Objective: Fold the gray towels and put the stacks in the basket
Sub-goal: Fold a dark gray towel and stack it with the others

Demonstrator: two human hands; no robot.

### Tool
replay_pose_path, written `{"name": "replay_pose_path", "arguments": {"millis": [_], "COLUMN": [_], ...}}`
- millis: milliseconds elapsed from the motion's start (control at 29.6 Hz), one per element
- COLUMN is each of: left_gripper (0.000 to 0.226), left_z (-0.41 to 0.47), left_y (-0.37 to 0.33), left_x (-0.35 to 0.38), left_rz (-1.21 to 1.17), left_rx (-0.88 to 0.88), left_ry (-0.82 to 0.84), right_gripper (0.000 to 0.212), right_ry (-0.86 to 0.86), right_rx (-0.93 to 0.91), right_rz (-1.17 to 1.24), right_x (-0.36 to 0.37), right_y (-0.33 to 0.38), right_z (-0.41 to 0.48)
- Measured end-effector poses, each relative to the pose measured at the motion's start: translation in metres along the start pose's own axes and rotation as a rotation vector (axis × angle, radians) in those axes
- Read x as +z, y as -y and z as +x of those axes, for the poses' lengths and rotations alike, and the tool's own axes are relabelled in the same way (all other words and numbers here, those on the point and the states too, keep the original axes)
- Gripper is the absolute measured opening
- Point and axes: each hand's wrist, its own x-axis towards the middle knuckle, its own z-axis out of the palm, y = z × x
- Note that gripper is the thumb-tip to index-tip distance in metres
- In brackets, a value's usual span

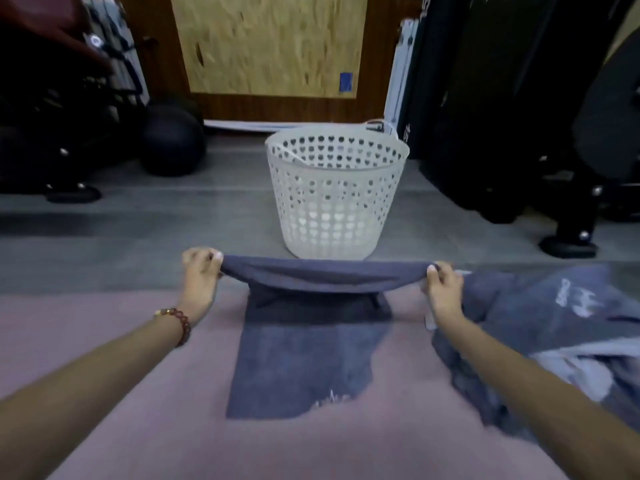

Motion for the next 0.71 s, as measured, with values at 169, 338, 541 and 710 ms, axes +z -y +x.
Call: {"name": "replay_pose_path", "arguments": {"millis": [169,338,541,710], "left_gripper": [0.022,0.030,0.030,0.042], "left_z": [-0.108,-0.155,-0.182,-0.174], "left_y": [0.102,0.130,0.126,0.128], "left_x": [0.012,0.022,0.051,0.062], "left_rz": [0.114,-0.006,0.068,-0.022], "left_rx": [-0.134,-0.487,-0.640,-0.772], "left_ry": [0.188,0.252,0.049,0.072], "right_gripper": [0.031,0.024,0.017,0.016], "right_ry": [0.214,0.388,0.358,0.530], "right_rx": [0.298,0.783,0.883,0.901], "right_rz": [0.027,0.231,0.414,0.281], "right_x": [-0.008,-0.009,0.021,0.059], "right_y": [-0.109,-0.139,-0.132,-0.118], "right_z": [-0.087,-0.119,-0.118,-0.121]}}
